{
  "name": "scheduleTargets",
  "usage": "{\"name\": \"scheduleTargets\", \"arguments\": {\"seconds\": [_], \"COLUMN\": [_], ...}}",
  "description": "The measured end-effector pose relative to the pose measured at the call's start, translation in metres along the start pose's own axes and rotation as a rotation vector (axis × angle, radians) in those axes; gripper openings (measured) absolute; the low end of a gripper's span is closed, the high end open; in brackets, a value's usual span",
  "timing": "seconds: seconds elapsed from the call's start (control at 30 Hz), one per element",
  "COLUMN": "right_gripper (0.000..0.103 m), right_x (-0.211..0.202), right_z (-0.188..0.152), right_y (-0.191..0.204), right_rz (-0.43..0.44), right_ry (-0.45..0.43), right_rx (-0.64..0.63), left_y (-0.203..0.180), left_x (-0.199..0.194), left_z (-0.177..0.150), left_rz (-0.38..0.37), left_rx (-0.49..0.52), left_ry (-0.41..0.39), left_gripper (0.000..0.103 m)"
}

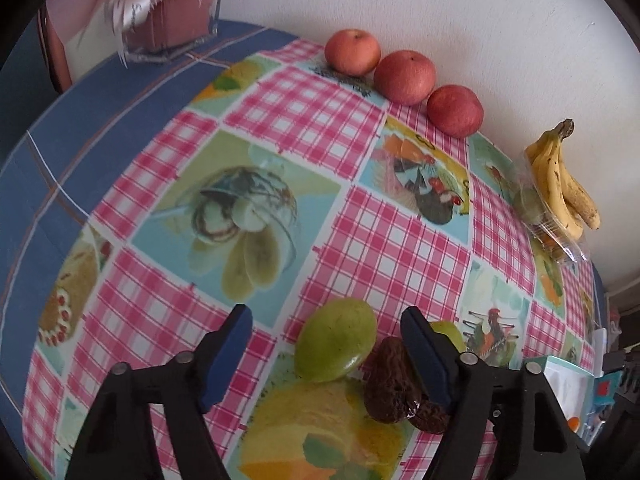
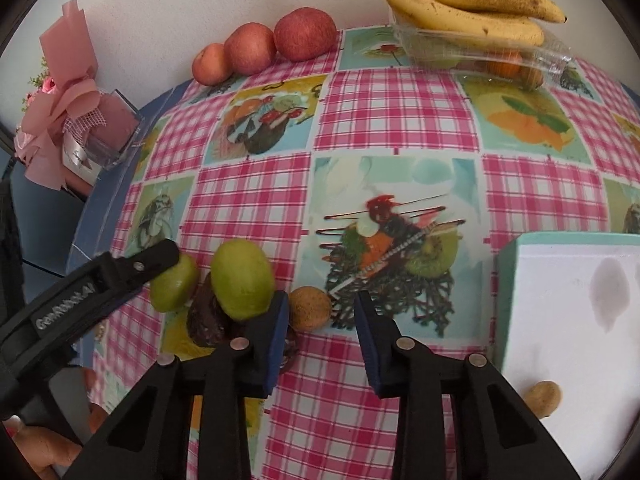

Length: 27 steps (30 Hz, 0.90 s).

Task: Organize fruits
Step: 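Grasp a small brown kiwi with the right tool while the left tool grasps a green pear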

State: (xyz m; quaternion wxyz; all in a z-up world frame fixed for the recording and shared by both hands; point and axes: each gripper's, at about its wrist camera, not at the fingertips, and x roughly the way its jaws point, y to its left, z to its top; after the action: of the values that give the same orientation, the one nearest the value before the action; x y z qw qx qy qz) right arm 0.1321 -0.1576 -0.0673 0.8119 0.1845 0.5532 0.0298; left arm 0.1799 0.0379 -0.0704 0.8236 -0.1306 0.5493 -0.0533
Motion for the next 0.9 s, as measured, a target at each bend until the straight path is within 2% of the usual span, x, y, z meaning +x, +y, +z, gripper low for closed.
{"name": "scheduleTargets", "arguments": {"seconds": [0.2,0.27,0.57,0.73,0.77,0.83,0.9], "right_gripper": [0.025,0.025,0.024,0.024,0.024,0.024,0.024], "right_x": [0.004,0.004,-0.005,-0.019,-0.022,-0.029,-0.037], "right_z": [-0.001,-0.001,-0.001,0.0,0.0,0.001,0.001], "right_y": [0.007,0.01,0.006,-0.003,-0.005,-0.01,-0.016], "right_rz": [0.02,0.019,0.007,-0.039,-0.042,-0.058,-0.082], "right_ry": [0.009,0.006,-0.011,-0.025,-0.028,-0.039,-0.052], "right_rx": [-0.018,-0.023,-0.016,0.01,0.017,0.033,0.048], "left_y": [0.0,0.0,0.004,0.003,0.003,0.002,-0.001], "left_x": [0.006,0.006,0.0,-0.014,-0.017,-0.023,-0.032], "left_z": [-0.002,-0.002,0.0,0.002,0.003,0.003,0.005], "left_rz": [-0.027,-0.043,-0.057,-0.063,-0.064,-0.072,-0.081], "left_rx": [-0.02,-0.025,-0.049,-0.047,-0.046,-0.044,-0.037], "left_ry": [0.035,0.038,0.025,-0.002,-0.008,-0.02,-0.039], "left_gripper": [0.052,0.048,0.047,0.046,0.045,0.037,0.037]}}
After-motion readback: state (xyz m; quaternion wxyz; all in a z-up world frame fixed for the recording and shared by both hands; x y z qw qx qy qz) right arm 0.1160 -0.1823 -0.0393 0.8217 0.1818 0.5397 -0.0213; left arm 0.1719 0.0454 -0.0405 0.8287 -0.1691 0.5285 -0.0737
